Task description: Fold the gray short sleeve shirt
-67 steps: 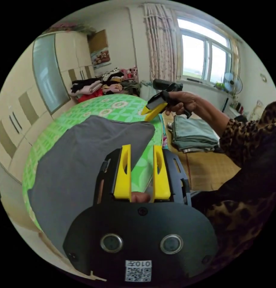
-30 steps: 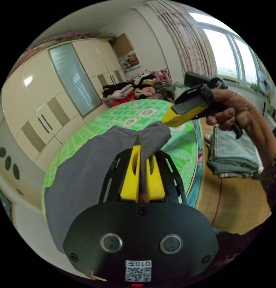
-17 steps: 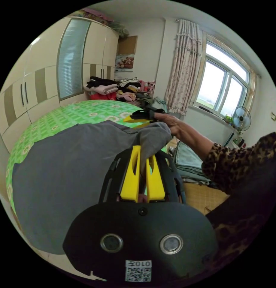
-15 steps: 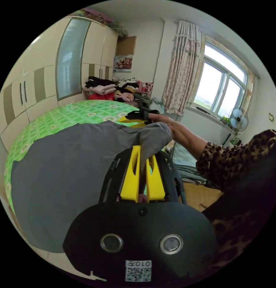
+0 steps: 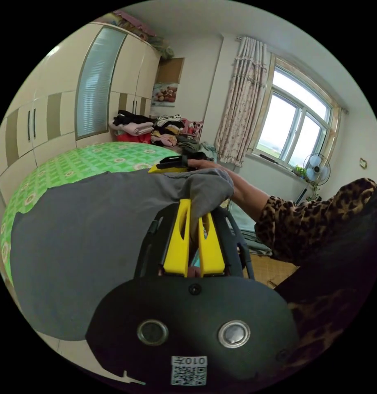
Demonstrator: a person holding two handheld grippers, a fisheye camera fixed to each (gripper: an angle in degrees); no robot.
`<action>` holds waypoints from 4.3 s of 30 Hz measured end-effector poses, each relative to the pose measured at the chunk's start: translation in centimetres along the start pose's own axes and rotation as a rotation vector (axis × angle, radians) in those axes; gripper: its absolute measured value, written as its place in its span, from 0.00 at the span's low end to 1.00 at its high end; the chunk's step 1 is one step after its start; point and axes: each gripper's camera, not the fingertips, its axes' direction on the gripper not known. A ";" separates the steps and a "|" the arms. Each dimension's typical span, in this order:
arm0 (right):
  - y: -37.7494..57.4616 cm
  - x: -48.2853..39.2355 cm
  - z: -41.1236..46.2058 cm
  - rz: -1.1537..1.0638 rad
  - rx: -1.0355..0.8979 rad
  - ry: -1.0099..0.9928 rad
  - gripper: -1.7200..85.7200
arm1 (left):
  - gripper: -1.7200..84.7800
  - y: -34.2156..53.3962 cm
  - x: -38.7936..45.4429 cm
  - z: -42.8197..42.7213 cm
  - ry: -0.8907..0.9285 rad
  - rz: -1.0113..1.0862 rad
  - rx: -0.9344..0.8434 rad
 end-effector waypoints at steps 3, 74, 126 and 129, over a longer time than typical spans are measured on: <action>0.5 -2.4 0.2 -0.030 0.033 0.022 0.06 | 0.02 1.2 -0.9 -2.0 0.072 -0.023 0.056; -19.4 4.0 27.6 -0.038 -0.120 0.454 0.19 | 0.10 48.8 -18.8 -21.1 -0.051 -1.145 0.626; -13.3 -4.7 36.1 -0.771 -0.860 0.946 0.24 | 0.10 28.7 -25.1 -2.0 0.343 -0.826 0.048; -13.5 -3.4 37.7 -0.787 -0.943 0.928 0.21 | 0.10 27.5 -24.7 -2.6 0.325 -0.769 0.040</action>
